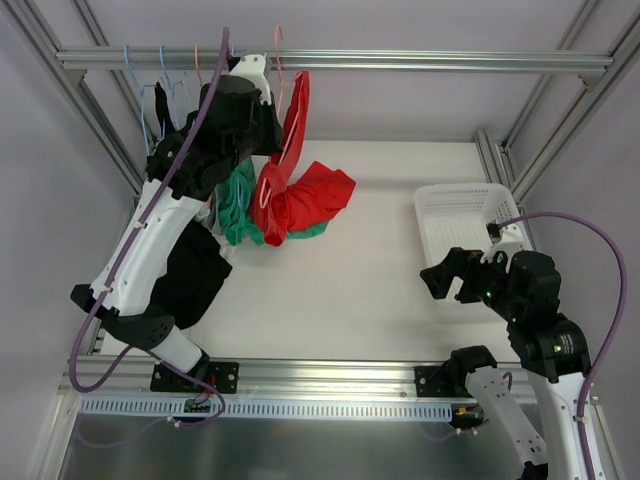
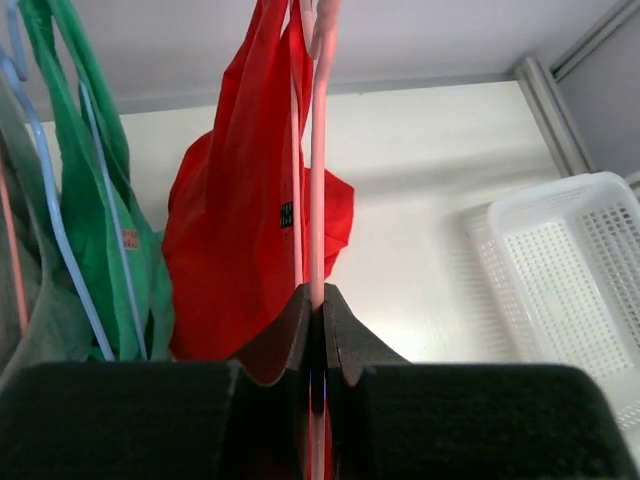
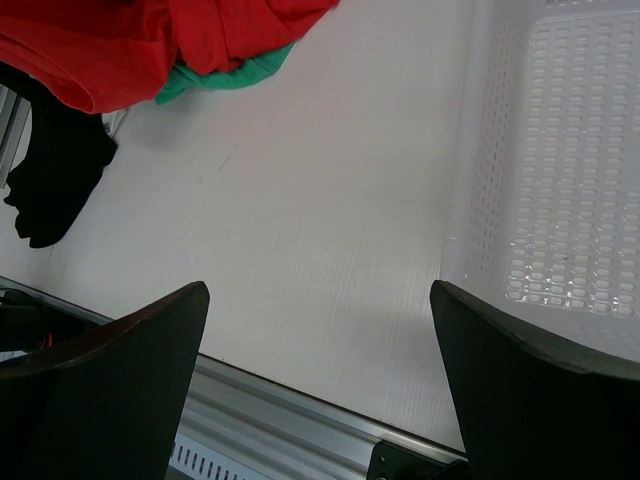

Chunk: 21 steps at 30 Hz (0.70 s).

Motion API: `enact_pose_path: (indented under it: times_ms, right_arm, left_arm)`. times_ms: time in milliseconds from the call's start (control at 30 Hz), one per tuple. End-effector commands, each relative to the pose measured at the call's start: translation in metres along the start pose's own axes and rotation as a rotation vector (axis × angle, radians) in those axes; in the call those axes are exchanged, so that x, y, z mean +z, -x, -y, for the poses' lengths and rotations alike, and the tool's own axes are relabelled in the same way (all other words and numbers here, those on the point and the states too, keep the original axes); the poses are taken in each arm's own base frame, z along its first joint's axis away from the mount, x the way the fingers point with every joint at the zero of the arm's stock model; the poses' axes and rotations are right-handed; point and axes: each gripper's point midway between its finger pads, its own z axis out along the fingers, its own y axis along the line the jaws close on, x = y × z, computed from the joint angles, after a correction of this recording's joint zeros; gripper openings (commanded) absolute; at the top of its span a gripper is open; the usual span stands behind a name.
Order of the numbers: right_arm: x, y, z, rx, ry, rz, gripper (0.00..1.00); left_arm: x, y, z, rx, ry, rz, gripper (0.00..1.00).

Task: Remove the tank top from the hanger

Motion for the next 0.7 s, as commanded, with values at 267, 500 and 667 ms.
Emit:
enact_pose_path:
  times_ms: [267,500,667]
  right_arm:
    - [-0.004,0.02,-0.038,-0.063,0.214,0.094,1.0]
    - [0.006,0.046,-0.087,-0.071,0.504,0.131,0.97]
    - [0.036,0.064,-0.098,-0.079,0.503,0.078,0.87]
  left_arm:
    - [-0.07,-0.054,0.06,-0.014,-0.362,-0.06,0.0]
    - [-0.129,-0.133,0.102,0.005,-0.659,-0.215,0.0]
    - [-0.154,-0.161,0.124,-0.04,-0.728,-0.25,0.0]
